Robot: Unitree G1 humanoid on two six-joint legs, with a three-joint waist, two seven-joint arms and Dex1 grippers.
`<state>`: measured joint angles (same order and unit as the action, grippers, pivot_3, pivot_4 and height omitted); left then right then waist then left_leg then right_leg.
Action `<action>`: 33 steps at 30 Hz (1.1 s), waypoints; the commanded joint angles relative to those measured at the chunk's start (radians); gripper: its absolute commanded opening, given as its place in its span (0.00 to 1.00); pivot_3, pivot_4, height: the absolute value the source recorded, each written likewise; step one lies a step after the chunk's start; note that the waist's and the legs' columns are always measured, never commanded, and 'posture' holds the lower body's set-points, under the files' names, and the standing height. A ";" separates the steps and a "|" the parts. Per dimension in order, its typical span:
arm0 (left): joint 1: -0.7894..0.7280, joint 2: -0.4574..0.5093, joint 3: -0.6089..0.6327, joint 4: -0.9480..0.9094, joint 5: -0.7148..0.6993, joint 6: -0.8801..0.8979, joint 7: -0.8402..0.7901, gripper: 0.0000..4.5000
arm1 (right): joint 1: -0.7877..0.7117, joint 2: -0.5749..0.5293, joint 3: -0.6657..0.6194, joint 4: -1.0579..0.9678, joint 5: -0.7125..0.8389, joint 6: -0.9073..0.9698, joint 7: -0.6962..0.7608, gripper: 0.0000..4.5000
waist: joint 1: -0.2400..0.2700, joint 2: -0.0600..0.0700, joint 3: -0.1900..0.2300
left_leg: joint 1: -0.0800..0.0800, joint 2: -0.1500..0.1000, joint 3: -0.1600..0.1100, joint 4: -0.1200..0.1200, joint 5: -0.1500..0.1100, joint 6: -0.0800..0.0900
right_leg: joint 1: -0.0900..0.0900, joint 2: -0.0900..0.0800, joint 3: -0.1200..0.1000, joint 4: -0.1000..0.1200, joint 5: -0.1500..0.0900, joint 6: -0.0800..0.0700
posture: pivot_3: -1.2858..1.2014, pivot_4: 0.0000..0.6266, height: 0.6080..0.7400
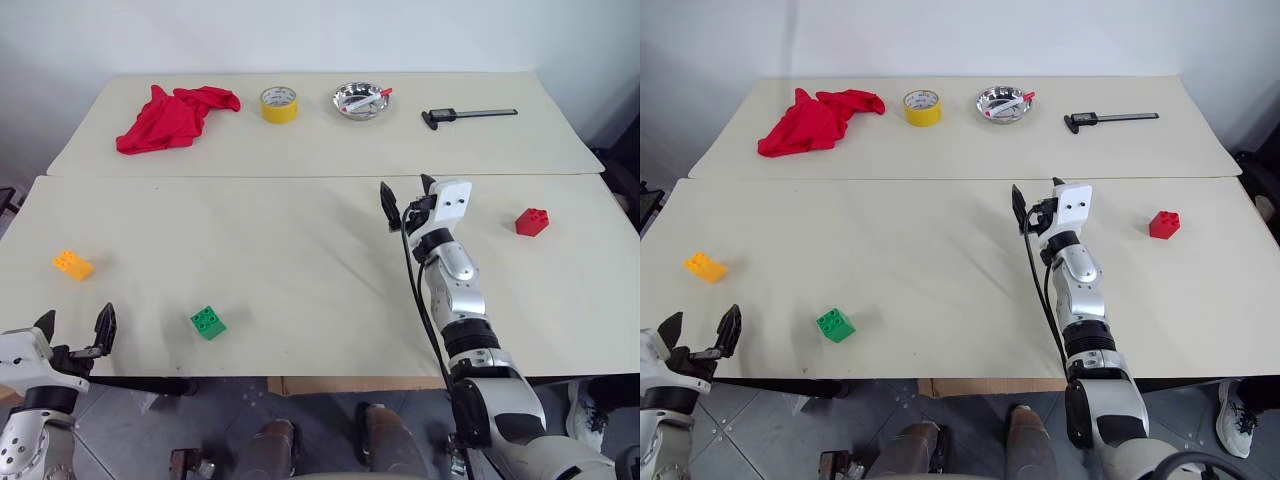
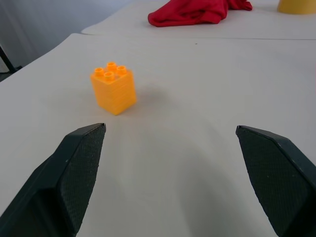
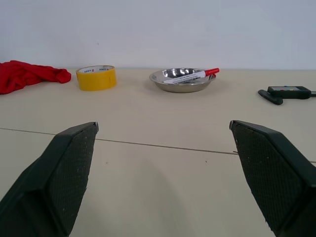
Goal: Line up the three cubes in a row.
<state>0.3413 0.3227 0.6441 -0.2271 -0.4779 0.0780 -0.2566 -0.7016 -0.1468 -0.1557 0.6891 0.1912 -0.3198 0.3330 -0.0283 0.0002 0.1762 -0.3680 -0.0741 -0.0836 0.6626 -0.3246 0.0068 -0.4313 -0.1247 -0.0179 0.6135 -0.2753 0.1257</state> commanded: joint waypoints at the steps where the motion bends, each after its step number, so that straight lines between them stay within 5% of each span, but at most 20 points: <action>1: 0.031 0.041 0.011 -0.053 -0.006 0.012 -0.040 1.00 | -0.003 0.003 0.004 -0.054 0.010 -0.002 0.013 1.00 | 0.000 0.000 0.000 | 0.000 0.000 0.000 0.000 0.000 0.000 | 0.000 0.000 0.000 0.000 0.000 0.000 | 0.52 0.24 1.00; 3: -0.003 0.054 0.026 -0.114 -0.050 0.032 -0.028 1.00 | 0.005 -0.004 0.012 -0.098 0.036 0.013 0.069 1.00 | 0.000 0.000 0.000 | 0.000 0.000 0.000 0.000 0.000 0.000 | 0.000 0.000 0.000 0.000 0.000 0.000 | 0.52 0.24 1.00; 7: -0.154 0.245 -0.024 -0.185 -0.167 0.143 -0.179 1.00 | 0.122 -0.138 0.047 -0.479 0.274 0.288 0.396 1.00 | 0.019 0.000 0.000 | -0.002 0.001 -0.003 0.001 0.000 -0.001 | 0.000 0.001 -0.001 -0.001 0.000 0.000 | 0.52 0.24 1.00; 12: -0.333 0.473 -0.223 -0.137 -0.197 0.246 -0.460 1.00 | 0.264 -0.395 -0.018 -0.763 0.378 0.533 0.488 1.00 | 0.031 0.002 0.000 | -0.001 -0.003 -0.003 0.001 -0.003 0.004 | 0.004 -0.002 -0.002 -0.005 0.001 0.000 | 0.52 0.24 1.00; 15: -0.426 0.515 -0.326 -0.028 -0.115 0.156 -0.601 1.00 | 0.394 -0.516 -0.122 -0.901 0.432 0.630 0.492 1.00 | 0.021 0.002 0.000 | -0.002 -0.003 -0.002 -0.001 -0.004 0.005 | 0.003 -0.002 -0.002 -0.005 0.001 0.000 | 0.52 0.24 1.00; 18: -0.539 0.503 -0.421 0.078 -0.037 0.095 -0.656 1.00 | 0.603 -0.610 -0.298 -0.990 0.458 0.663 0.526 1.00 | 0.031 0.002 0.000 | -0.002 0.001 0.003 -0.007 -0.005 0.003 | 0.000 0.001 -0.004 -0.008 0.000 0.000 | 0.52 0.24 1.00; 25: -0.654 0.428 -0.534 0.212 0.017 0.060 -0.748 1.00 | 0.955 -0.603 -0.560 -0.892 0.386 0.547 0.601 1.00 | 0.036 0.000 0.001 | 0.002 0.002 0.014 -0.006 -0.007 0.007 | 0.002 0.003 0.000 -0.012 0.004 0.006 | 0.52 0.24 1.00; 28: -0.687 0.399 -0.557 0.213 0.011 0.083 -0.756 1.00 | 0.905 -0.565 -0.566 -0.766 0.325 0.476 0.498 1.00 | 0.029 -0.002 0.001 | 0.002 0.002 0.014 -0.001 -0.008 0.009 | 0.004 0.003 0.002 -0.012 0.005 0.008 | 0.52 0.24 1.00; 33: -0.702 0.399 -0.540 0.193 0.007 0.118 -0.750 1.00 | 0.701 -0.597 -0.482 -0.749 0.278 0.649 0.283 1.00 | 0.018 -0.001 0.001 | 0.004 0.002 0.017 0.001 -0.007 0.008 | 0.002 0.002 0.007 -0.009 0.005 0.008 | 0.52 0.24 1.00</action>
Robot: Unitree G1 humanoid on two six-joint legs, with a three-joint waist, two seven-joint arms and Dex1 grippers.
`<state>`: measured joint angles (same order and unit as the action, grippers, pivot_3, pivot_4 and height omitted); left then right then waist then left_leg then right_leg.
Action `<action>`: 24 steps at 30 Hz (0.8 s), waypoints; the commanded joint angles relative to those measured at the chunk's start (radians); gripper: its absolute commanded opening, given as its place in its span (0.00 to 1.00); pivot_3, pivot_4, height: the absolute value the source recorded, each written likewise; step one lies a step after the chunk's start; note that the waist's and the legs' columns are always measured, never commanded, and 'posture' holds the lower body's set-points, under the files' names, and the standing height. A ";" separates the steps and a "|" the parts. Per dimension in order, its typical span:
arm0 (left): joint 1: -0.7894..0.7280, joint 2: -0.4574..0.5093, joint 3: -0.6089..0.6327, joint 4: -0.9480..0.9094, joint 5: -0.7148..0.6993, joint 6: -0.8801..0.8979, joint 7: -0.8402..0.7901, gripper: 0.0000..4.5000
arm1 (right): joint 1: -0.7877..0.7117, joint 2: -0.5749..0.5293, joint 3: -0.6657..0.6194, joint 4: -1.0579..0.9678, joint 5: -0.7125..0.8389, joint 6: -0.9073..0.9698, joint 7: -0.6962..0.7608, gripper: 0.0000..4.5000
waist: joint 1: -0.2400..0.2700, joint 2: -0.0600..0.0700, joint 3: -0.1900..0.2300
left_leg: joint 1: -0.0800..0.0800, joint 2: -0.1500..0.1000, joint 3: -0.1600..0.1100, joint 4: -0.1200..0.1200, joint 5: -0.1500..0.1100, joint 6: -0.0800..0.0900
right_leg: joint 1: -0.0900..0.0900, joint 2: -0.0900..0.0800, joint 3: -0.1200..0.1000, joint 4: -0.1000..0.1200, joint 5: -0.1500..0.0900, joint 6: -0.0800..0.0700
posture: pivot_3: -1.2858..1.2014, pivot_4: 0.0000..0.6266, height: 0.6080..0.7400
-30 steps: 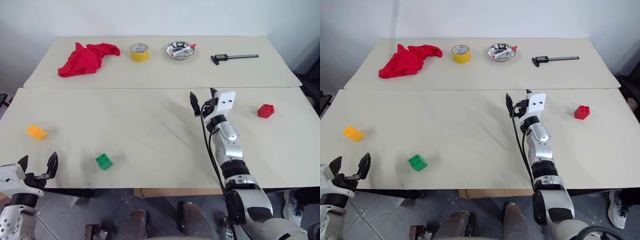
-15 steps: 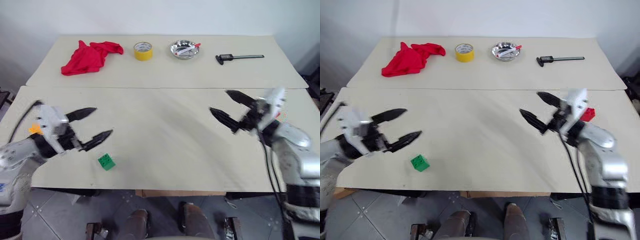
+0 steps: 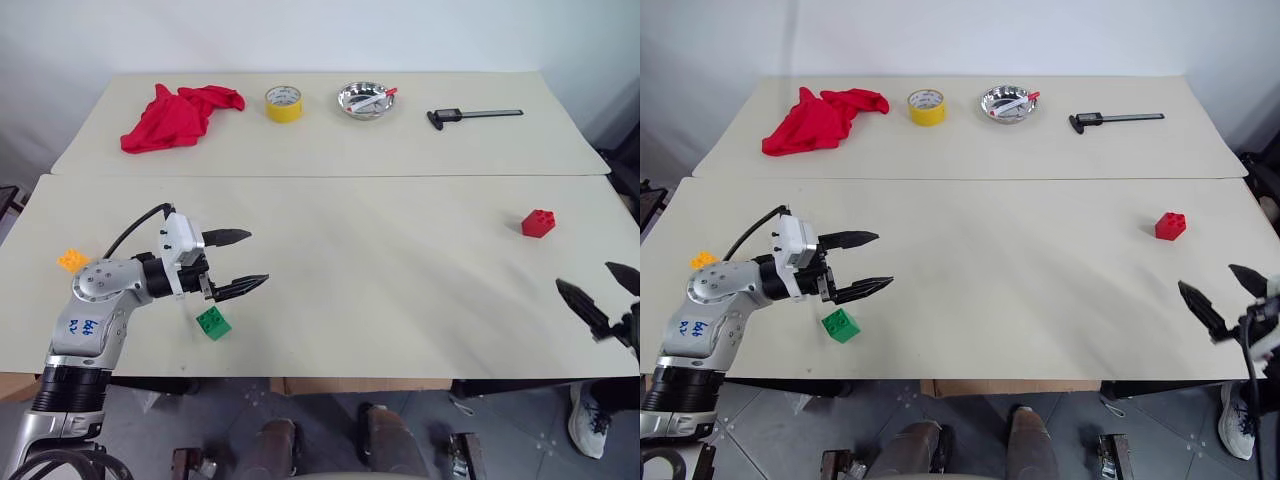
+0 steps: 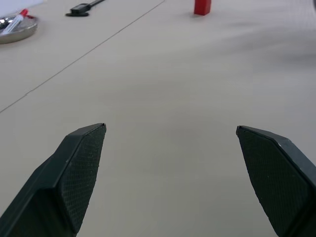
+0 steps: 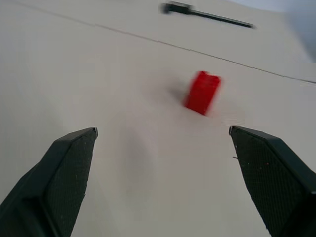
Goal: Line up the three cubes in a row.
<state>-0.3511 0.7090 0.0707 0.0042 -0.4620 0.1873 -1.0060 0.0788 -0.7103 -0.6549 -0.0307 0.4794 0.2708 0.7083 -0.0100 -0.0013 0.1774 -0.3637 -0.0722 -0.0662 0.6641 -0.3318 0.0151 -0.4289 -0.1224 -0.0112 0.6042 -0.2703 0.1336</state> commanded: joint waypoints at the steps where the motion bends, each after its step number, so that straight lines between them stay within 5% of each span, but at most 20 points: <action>1: -0.008 0.014 0.039 -0.044 -0.012 0.012 0.001 1.00 | -0.121 -0.041 0.035 -0.027 -0.024 0.079 -0.121 1.00 | 0.000 0.001 0.000 | 0.000 0.000 0.000 0.000 0.000 0.000 | 0.000 0.000 0.000 0.001 0.000 0.000 | 0.52 0.24 1.00; 10: 0.005 -0.007 0.037 -0.082 -0.012 0.031 0.008 1.00 | -0.540 -0.054 0.235 0.254 -0.136 0.272 -0.309 1.00 | 0.012 0.001 0.000 | -0.003 -0.001 -0.002 0.001 0.000 0.000 | -0.001 -0.001 -0.001 0.001 0.000 -0.001 | 0.52 0.24 1.00; 20: 0.040 0.027 0.068 -0.129 0.011 0.040 0.016 1.00 | -0.702 -0.005 0.339 0.542 -0.275 0.174 -0.432 1.00 | 0.007 0.001 0.000 | -0.006 -0.002 -0.002 0.001 0.001 0.000 | -0.004 -0.002 -0.004 0.003 0.000 -0.001 | 0.52 0.24 1.00; 24: 0.073 0.043 0.111 -0.152 -0.008 0.062 0.031 1.00 | -0.707 0.014 0.338 0.563 -0.275 0.155 -0.419 0.80 | 0.004 0.001 0.000 | -0.006 -0.001 -0.002 0.001 0.001 0.000 | -0.004 -0.001 -0.003 0.003 0.000 -0.001 | 0.52 0.24 1.00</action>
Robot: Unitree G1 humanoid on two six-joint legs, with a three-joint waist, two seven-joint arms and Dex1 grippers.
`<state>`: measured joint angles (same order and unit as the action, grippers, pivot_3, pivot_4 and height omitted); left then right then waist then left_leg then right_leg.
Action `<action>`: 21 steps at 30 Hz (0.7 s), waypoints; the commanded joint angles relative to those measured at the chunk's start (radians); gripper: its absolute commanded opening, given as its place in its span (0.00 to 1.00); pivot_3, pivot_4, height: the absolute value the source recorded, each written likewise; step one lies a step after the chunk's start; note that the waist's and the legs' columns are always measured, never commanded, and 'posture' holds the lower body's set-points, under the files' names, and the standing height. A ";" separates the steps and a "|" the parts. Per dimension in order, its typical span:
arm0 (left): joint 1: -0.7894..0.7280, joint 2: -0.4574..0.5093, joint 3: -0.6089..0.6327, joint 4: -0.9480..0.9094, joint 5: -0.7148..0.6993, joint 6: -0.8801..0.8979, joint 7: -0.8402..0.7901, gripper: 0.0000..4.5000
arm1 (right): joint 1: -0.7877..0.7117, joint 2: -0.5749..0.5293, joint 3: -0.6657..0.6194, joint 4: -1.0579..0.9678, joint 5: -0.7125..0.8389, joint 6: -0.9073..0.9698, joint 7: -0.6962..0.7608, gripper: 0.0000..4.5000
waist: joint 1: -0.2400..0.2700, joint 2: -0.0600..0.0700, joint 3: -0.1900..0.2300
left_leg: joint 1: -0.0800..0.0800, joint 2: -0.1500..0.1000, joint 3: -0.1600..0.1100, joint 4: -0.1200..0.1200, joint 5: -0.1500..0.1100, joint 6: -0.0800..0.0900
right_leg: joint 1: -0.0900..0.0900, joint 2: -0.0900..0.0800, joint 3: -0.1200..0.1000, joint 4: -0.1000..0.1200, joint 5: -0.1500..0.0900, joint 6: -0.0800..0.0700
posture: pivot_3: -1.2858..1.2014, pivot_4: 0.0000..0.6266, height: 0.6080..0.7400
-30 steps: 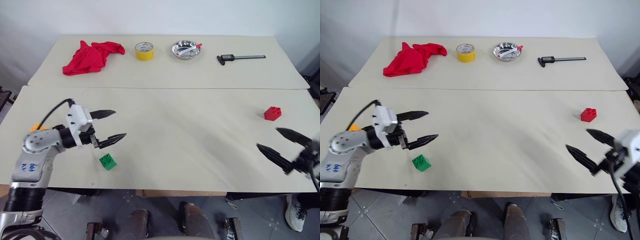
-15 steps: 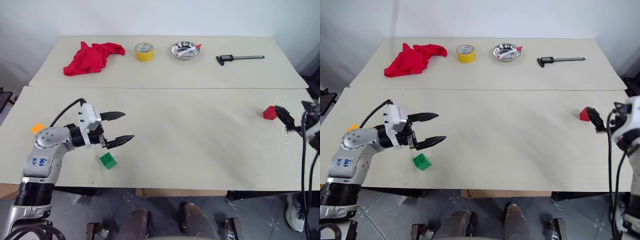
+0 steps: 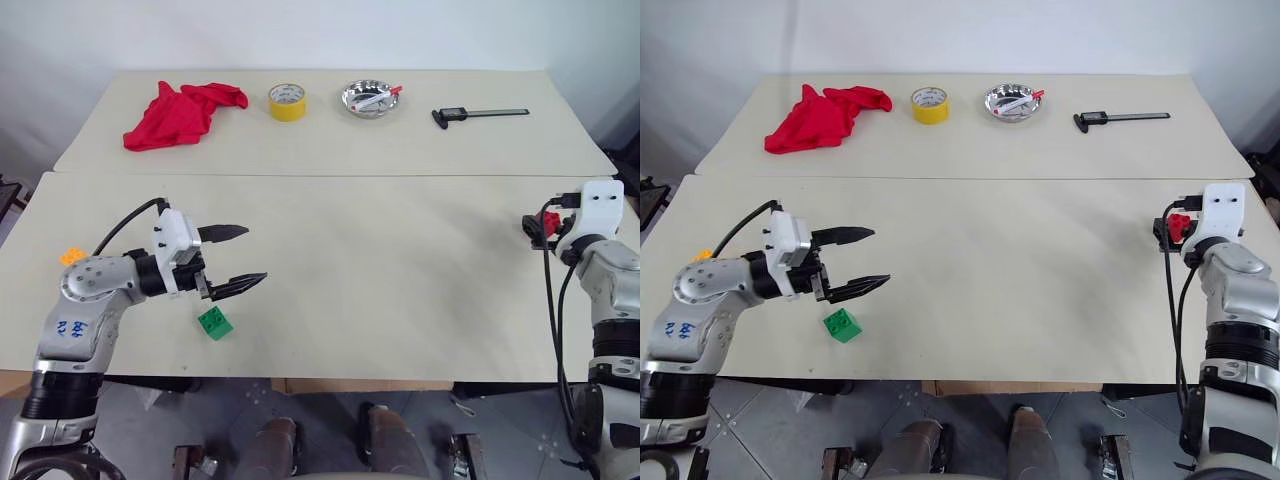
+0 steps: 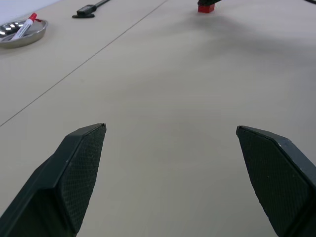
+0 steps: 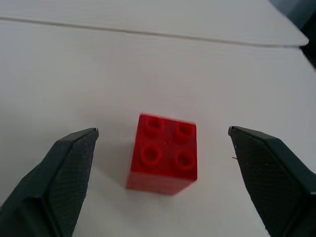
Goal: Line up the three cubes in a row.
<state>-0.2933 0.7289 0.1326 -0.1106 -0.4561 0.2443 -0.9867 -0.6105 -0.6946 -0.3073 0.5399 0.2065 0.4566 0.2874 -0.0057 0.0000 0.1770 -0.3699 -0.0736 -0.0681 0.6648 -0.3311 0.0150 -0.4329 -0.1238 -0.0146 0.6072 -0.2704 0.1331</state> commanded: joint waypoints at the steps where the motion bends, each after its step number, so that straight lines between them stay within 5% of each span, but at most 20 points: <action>1: 0.020 0.025 0.055 -0.037 -0.011 0.005 0.012 1.00 | -0.019 0.001 -0.010 -0.002 -0.001 -0.035 0.005 0.72 | 0.000 0.000 0.000 | 0.000 0.000 0.000 0.000 0.000 0.000 | 0.000 0.000 0.000 0.000 0.000 0.000 | 0.52 0.24 1.00; 5: 0.037 0.028 0.073 -0.053 -0.016 0.008 0.021 1.00 | -0.018 0.013 -0.010 -0.010 0.021 -0.105 0.068 0.41 | 0.000 0.000 0.000 | 0.000 0.000 0.000 0.000 0.000 0.000 | 0.000 0.000 0.000 0.000 0.000 0.000 | 0.52 0.24 1.00; 7: 0.049 0.024 0.087 -0.066 -0.020 0.008 0.029 1.00 | 0.001 0.012 0.023 -0.087 0.063 -0.161 0.232 0.32 | 0.000 0.000 0.000 | 0.000 0.000 0.000 0.000 0.000 0.000 | 0.000 0.000 0.000 0.000 0.000 0.000 | 0.52 0.24 1.00; 13: 0.097 0.020 0.107 -0.086 -0.028 0.004 0.033 1.00 | 0.080 -0.070 0.304 -0.434 0.187 -0.102 0.866 0.32 | -0.006 0.000 0.000 | 0.000 0.003 0.000 0.000 -0.001 -0.001 | 0.000 0.004 0.000 -0.001 0.000 0.000 | 0.52 0.24 1.00; 21: 0.113 0.015 0.100 -0.120 -0.026 0.019 0.051 1.00 | 0.056 -0.059 0.493 -0.422 0.084 -0.242 1.054 0.32 | 0.009 0.000 0.000 | 0.000 0.001 -0.003 0.002 -0.001 -0.001 | 0.001 0.002 -0.001 -0.001 0.000 0.000 | 0.52 0.24 1.00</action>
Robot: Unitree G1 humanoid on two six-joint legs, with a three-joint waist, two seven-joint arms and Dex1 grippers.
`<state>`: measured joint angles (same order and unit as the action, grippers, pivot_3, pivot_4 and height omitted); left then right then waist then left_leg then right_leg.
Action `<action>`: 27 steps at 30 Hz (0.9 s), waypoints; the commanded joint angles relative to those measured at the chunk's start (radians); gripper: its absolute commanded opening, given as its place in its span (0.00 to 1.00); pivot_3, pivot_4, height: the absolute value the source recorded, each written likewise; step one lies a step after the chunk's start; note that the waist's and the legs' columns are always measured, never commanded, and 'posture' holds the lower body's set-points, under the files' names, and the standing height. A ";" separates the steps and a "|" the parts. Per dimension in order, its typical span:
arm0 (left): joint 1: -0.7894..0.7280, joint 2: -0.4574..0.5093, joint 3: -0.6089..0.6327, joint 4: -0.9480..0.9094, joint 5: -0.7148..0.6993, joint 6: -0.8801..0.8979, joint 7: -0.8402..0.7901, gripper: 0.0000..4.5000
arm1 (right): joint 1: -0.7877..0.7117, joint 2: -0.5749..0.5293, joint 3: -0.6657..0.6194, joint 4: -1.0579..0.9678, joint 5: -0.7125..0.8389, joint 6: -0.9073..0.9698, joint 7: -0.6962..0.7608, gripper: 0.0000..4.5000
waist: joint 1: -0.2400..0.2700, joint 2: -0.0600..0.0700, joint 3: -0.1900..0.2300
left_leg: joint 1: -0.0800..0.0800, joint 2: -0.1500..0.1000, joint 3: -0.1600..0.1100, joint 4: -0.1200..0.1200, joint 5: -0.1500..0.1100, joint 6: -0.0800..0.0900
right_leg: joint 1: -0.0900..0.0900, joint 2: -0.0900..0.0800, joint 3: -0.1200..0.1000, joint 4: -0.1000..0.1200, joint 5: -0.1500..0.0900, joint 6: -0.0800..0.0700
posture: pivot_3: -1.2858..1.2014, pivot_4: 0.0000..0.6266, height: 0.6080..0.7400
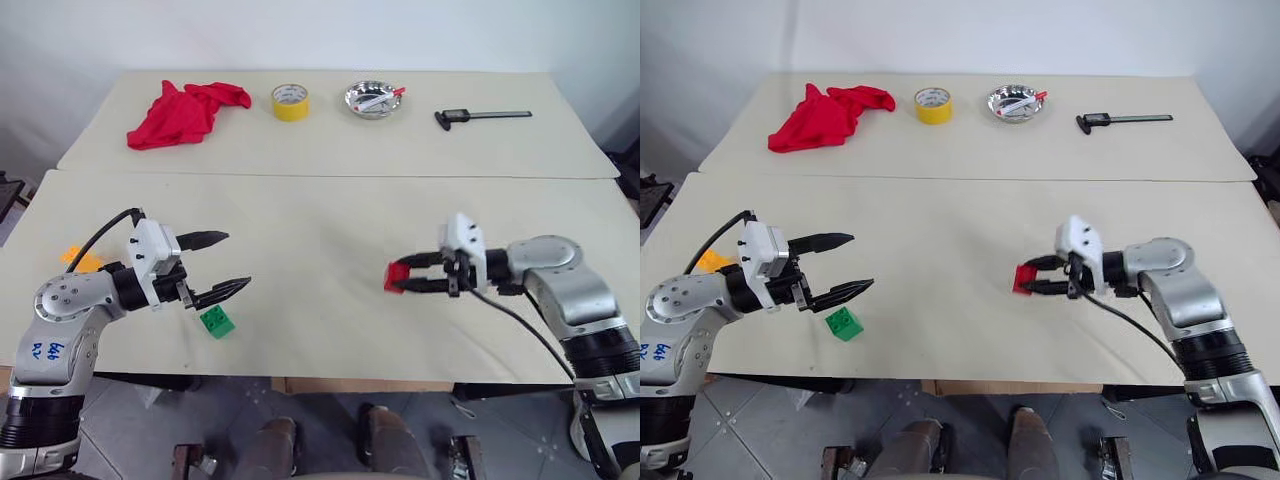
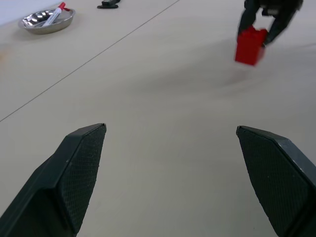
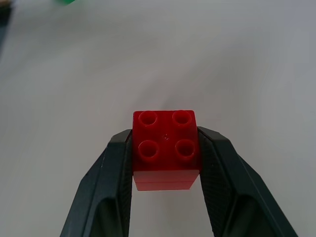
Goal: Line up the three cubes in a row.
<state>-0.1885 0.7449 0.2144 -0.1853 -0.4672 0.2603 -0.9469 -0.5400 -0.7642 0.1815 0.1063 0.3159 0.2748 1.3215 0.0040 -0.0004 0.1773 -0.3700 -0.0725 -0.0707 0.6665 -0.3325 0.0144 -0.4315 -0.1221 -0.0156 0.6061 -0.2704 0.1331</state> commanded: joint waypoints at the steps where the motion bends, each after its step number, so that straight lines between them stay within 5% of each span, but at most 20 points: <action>1: 0.011 0.000 0.019 -0.050 -0.016 0.005 0.012 1.00 | -0.015 0.021 0.007 0.027 -0.038 -0.078 0.010 0.32 | -0.002 0.000 0.000 | 0.000 0.000 0.000 0.000 0.000 0.000 | 0.000 0.000 0.000 0.000 0.000 0.000 | 0.52 0.24 1.00; 9: 0.025 0.003 0.048 -0.066 -0.046 0.036 0.013 1.00 | -0.016 0.050 0.029 0.105 -0.077 -0.183 0.065 0.32 | -0.006 0.000 0.000 | 0.001 0.000 0.000 0.000 0.000 0.000 | 0.000 0.000 0.000 0.000 0.000 0.000 | 0.52 0.24 1.00; 14: 0.059 -0.004 0.138 -0.042 -0.047 0.006 0.050 1.00 | -0.032 0.093 -0.019 0.109 -0.047 -0.228 0.045 0.65 | -0.008 0.000 0.000 | 0.001 0.001 0.000 0.000 0.000 0.000 | 0.000 0.000 0.000 0.000 0.000 0.000 | 0.52 0.24 1.00; 19: 0.270 -0.036 0.383 0.047 -0.087 -0.110 -0.009 1.00 | -0.012 0.145 -0.137 -0.048 0.178 -0.228 0.106 1.00 | -0.020 0.000 0.000 | 0.000 0.004 0.001 -0.001 -0.001 -0.003 | -0.001 0.003 0.000 -0.001 0.000 0.000 | 0.52 0.24 1.00; 24: 0.521 -0.018 0.543 0.193 -0.075 -0.180 -0.124 1.00 | 0.048 0.181 -0.170 -0.062 0.289 -0.316 0.263 1.00 | -0.016 -0.002 0.000 | 0.002 0.010 0.000 0.000 -0.005 -0.004 | 0.003 0.006 -0.002 -0.004 -0.001 -0.004 | 0.52 0.24 1.00; 27: 0.620 -0.030 0.562 0.193 -0.065 -0.212 -0.159 1.00 | 0.057 0.114 -0.095 -0.037 0.301 -0.345 0.293 1.00 | -0.003 -0.002 0.000 | 0.002 0.011 0.001 0.002 -0.006 -0.003 | 0.003 0.006 -0.002 -0.005 -0.001 -0.005 | 0.52 0.24 1.00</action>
<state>0.4047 0.7099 0.7436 0.0299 -0.5310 0.0818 -1.0793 -0.4810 -0.6156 0.0750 0.0795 0.5855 -0.0530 1.5374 0.0013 -0.0022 0.1771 -0.3678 -0.0623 -0.0696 0.6691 -0.3391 0.0123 -0.4281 -0.1168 -0.0173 0.5991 -0.2711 0.1279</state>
